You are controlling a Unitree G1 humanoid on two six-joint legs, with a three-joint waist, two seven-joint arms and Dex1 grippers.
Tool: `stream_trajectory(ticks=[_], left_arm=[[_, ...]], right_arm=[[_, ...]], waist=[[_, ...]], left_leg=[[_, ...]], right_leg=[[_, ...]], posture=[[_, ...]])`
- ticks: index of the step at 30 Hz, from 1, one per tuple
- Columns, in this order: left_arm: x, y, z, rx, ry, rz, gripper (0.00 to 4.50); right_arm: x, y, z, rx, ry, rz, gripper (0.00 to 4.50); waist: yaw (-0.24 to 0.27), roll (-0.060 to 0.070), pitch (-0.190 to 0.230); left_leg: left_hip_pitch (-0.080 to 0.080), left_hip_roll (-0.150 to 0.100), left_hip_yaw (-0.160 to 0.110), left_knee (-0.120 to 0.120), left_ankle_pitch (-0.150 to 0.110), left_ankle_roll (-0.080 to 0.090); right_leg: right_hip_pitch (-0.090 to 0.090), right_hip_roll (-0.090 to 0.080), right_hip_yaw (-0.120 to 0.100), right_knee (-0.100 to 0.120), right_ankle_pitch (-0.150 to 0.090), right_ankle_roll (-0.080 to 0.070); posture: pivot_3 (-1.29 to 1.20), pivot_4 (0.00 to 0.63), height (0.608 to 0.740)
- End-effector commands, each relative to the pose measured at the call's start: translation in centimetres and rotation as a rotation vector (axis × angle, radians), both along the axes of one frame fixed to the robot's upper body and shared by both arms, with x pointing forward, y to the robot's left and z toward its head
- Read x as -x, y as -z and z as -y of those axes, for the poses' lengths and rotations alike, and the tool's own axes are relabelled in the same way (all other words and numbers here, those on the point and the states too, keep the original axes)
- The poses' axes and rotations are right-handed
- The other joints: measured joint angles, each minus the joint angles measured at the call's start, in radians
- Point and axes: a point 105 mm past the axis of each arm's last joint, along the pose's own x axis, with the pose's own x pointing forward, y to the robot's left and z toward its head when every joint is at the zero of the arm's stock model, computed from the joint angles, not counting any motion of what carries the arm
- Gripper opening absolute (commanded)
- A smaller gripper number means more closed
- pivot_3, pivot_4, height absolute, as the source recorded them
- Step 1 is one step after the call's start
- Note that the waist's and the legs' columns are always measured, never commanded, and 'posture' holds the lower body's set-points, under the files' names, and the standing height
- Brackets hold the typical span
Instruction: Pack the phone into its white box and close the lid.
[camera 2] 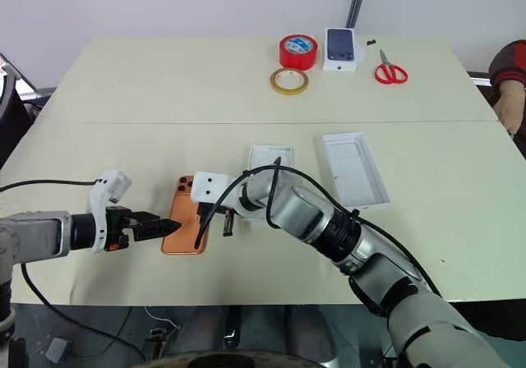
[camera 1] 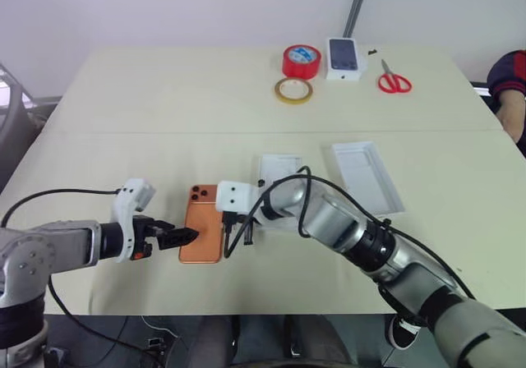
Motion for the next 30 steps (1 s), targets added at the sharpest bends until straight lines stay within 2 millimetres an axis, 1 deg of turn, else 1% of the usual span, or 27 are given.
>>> stream_trajectory(ticks=[1,7,12,16,24,30], left_arm=[[0.9,1.0,1.9,0.079,0.065,-0.076,4.46],[0.9,1.1,3.1,0.145,0.074,-0.094,4.46],[0.4,0.4,4.0,0.228,0.067,-0.081,4.46],[-0.1,0.1,4.0,0.263,0.037,-0.076,4.46],[-1.7,-0.4,2.7,0.311,-0.094,-0.058,4.46],[-2.1,-1.3,3.8,0.407,-0.132,-0.055,4.46]], right_arm=[[0.2,0.1,-0.8,0.002,-0.028,0.011,0.0],[0.0,0.0,-0.5,-0.004,-0.02,0.019,0.0],[-0.1,0.1,-0.3,-0.006,-0.011,0.021,0.0],[-0.1,0.1,-0.2,-0.01,-0.003,0.018,0.0],[0.0,0.3,-0.1,-0.017,0.011,0.002,0.0],[0.0,0.4,-0.1,-0.017,0.013,-0.004,0.0]], waist=[[0.0,-0.001,-0.002],[0.007,0.001,-0.004],[0.011,0.001,-0.005],[0.011,0.001,-0.005],[0.01,0.001,-0.005],[0.008,0.001,-0.004]], left_leg=[[0.0,0.0,0.0,0.0,0.0,0.0],[0.004,-0.001,-0.001,0.0,0.0,0.0],[0.008,-0.002,-0.001,-0.002,-0.001,0.001],[0.008,-0.003,-0.001,-0.002,-0.001,0.001],[0.009,-0.003,-0.001,-0.002,-0.001,0.001],[0.008,-0.003,-0.002,-0.002,-0.001,0.001]], right_leg=[[0.0,0.0,0.0,0.0,0.0,0.0],[0.003,-0.001,0.0,-0.001,0.0,0.0],[0.005,-0.003,-0.001,-0.002,0.0,0.0],[0.005,-0.003,-0.001,-0.002,0.0,0.0],[0.005,-0.003,-0.001,-0.002,0.0,0.0],[0.005,-0.003,-0.001,-0.002,0.0,0.0]], posture=[[0.0,0.15,0.74],[0.0,0.15,0.74],[0.0,0.15,0.74],[0.0,0.15,0.74],[0.0,0.15,0.74],[0.0,0.15,0.74]])
